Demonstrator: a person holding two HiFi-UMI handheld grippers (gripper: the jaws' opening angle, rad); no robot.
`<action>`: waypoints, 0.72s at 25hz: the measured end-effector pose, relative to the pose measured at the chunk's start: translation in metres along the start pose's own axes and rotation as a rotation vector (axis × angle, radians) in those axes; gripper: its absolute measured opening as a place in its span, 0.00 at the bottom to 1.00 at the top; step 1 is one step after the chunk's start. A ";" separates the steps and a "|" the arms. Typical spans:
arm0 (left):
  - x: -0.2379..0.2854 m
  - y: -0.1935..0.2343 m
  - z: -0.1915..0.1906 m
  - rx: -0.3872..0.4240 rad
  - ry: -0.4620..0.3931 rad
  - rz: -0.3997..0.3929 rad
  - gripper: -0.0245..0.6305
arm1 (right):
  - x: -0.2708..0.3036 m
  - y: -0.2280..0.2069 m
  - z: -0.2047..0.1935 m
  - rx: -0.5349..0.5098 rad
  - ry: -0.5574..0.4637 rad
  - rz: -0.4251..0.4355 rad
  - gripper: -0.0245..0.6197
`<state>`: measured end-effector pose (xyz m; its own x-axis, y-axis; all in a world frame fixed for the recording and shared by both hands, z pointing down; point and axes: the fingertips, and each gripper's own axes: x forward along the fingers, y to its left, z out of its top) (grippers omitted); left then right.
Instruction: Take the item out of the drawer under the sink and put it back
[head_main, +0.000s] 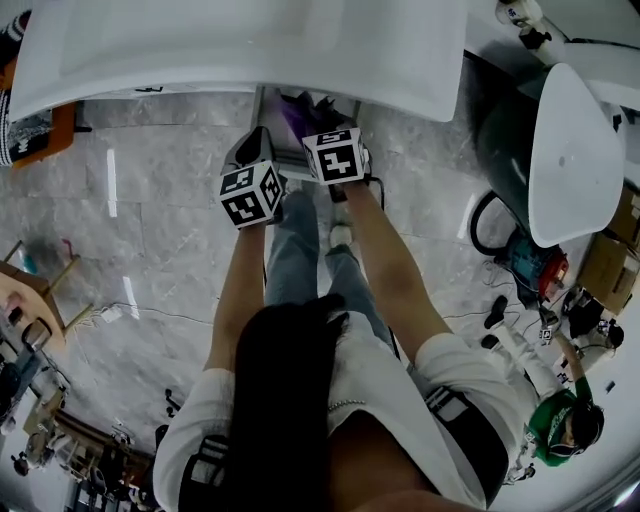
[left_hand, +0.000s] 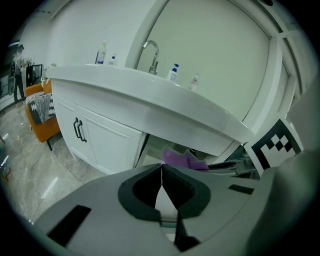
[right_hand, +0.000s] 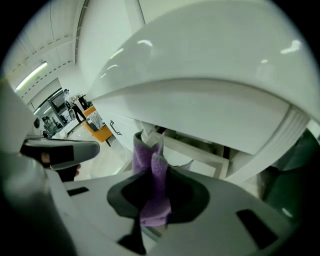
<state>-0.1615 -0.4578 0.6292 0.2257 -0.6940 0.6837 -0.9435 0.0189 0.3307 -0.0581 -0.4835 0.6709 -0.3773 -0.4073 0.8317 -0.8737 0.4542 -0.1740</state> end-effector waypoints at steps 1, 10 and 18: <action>-0.003 -0.004 0.002 0.001 -0.005 -0.003 0.04 | -0.008 0.000 0.002 0.008 -0.012 0.002 0.17; -0.046 -0.047 0.016 0.044 -0.054 -0.035 0.04 | -0.092 0.003 0.014 0.077 -0.144 0.019 0.17; -0.088 -0.089 0.022 0.086 -0.092 -0.065 0.04 | -0.166 0.005 0.031 0.074 -0.275 0.007 0.17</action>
<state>-0.1033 -0.4147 0.5254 0.2671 -0.7550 0.5988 -0.9460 -0.0871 0.3122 -0.0087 -0.4378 0.5156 -0.4436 -0.6085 0.6579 -0.8871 0.4028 -0.2256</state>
